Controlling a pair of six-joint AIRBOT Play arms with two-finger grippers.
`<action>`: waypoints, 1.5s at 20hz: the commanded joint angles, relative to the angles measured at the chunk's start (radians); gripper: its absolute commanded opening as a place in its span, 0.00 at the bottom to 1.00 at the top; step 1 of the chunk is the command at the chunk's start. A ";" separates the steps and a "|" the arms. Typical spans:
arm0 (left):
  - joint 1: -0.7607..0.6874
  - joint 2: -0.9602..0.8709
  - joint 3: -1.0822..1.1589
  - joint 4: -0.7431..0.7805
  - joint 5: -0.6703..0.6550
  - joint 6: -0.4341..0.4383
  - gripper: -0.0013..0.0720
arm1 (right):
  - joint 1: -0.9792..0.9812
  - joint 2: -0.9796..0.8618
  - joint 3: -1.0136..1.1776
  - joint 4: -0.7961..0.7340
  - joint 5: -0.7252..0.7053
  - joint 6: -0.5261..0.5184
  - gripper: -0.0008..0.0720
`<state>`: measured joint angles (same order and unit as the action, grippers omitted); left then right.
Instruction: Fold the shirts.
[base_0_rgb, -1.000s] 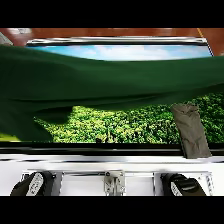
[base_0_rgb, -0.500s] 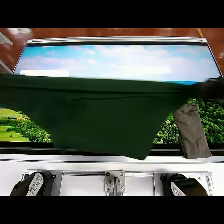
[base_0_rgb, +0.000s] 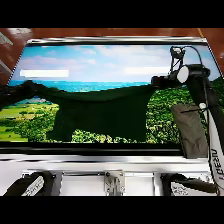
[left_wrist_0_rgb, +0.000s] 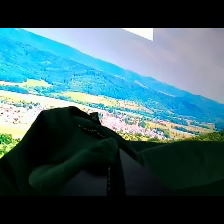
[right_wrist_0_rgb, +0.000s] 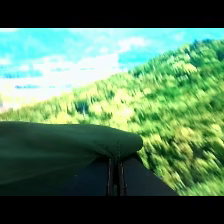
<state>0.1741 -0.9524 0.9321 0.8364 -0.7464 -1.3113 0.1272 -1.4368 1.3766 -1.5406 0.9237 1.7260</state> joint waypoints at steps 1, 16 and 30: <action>-0.134 -0.176 -0.053 -0.052 0.288 0.021 0.07 | 0.003 -0.123 -0.006 0.018 -0.170 0.124 0.10; 0.276 -0.332 0.161 0.407 -0.672 -0.168 0.69 | -0.191 0.057 -0.067 -0.028 0.477 -0.173 0.82; 0.219 -0.449 -0.141 0.233 -0.342 0.005 0.92 | -0.309 0.068 -0.377 0.440 0.276 -0.257 0.82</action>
<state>0.3996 -1.3663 0.7986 1.0721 -1.1152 -1.3495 -0.1795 -1.3693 1.0088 -1.1278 1.2320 1.4761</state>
